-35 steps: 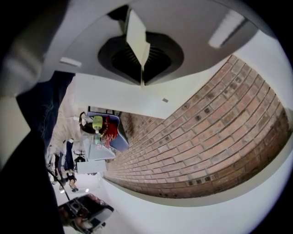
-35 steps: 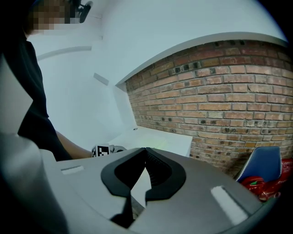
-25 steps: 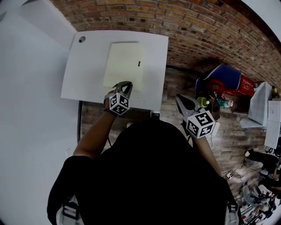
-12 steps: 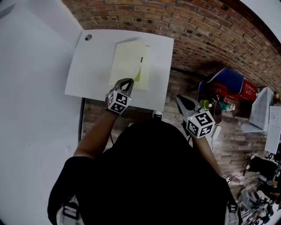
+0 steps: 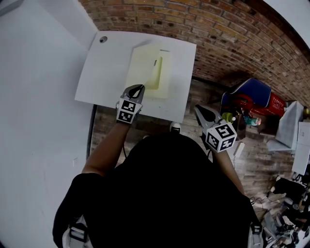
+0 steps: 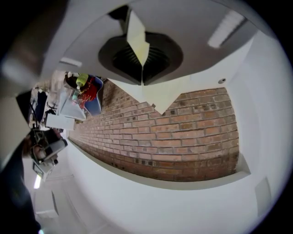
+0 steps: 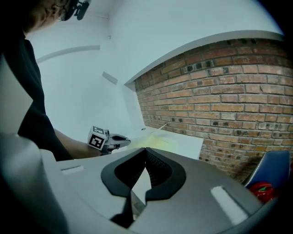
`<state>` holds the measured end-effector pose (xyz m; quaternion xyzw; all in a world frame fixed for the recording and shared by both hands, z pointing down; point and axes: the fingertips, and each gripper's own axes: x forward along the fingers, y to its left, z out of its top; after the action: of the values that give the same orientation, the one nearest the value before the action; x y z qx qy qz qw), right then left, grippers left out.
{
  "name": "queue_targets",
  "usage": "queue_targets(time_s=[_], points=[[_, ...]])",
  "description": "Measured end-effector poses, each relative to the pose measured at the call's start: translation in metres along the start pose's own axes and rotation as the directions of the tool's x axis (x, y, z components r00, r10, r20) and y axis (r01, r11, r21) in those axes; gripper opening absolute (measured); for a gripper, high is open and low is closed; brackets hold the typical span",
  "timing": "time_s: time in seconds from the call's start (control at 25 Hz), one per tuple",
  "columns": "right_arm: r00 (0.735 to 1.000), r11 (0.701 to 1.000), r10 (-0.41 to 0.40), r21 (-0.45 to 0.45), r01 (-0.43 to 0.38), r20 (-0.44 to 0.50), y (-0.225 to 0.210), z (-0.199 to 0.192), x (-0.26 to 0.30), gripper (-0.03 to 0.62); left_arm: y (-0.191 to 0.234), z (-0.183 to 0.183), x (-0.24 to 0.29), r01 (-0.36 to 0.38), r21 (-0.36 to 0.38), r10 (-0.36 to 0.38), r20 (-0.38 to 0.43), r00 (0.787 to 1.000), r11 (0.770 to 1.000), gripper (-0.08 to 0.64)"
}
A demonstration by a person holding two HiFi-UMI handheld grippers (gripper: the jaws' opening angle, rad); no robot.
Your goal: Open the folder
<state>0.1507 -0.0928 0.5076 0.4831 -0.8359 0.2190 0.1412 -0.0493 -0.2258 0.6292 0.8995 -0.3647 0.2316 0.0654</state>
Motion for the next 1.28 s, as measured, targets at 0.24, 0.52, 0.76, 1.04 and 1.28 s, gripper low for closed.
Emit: queue_targets(time_s=[0.24, 0.52, 0.76, 1.04, 1.28], points=[[1.000, 1.000, 0.018, -0.004, -0.018, 0.001, 0.006, -0.001, 0.003, 0.002, 0.023, -0.007, -0.010, -0.054, -0.063, 0.055, 0.023, 0.998, 0.997, 0.009], [0.999, 0.999, 0.032, -0.015, -0.032, 0.001, 0.007, 0.001, 0.007, 0.002, 0.048, -0.003, -0.032, -0.110, -0.154, 0.120, 0.056, 0.991, 0.982, 0.009], [1.000, 0.999, 0.030, -0.028, -0.030, 0.009, 0.005, 0.009, 0.015, 0.002, 0.071, -0.007, -0.048, -0.156, -0.197, 0.172, 0.066, 0.983, 0.968, 0.008], [1.000, 0.999, 0.025, -0.034, -0.025, 0.009, 0.004, 0.014, 0.021, 0.002, 0.098, -0.017, -0.069, -0.202, -0.262, 0.227, 0.070, 0.971, 0.944, 0.007], [1.000, 0.999, 0.028, -0.038, -0.028, 0.004, 0.010, 0.015, 0.027, 0.002, 0.119, -0.026, -0.080, -0.230, -0.293, 0.259, 0.064, 0.964, 0.928, 0.006]])
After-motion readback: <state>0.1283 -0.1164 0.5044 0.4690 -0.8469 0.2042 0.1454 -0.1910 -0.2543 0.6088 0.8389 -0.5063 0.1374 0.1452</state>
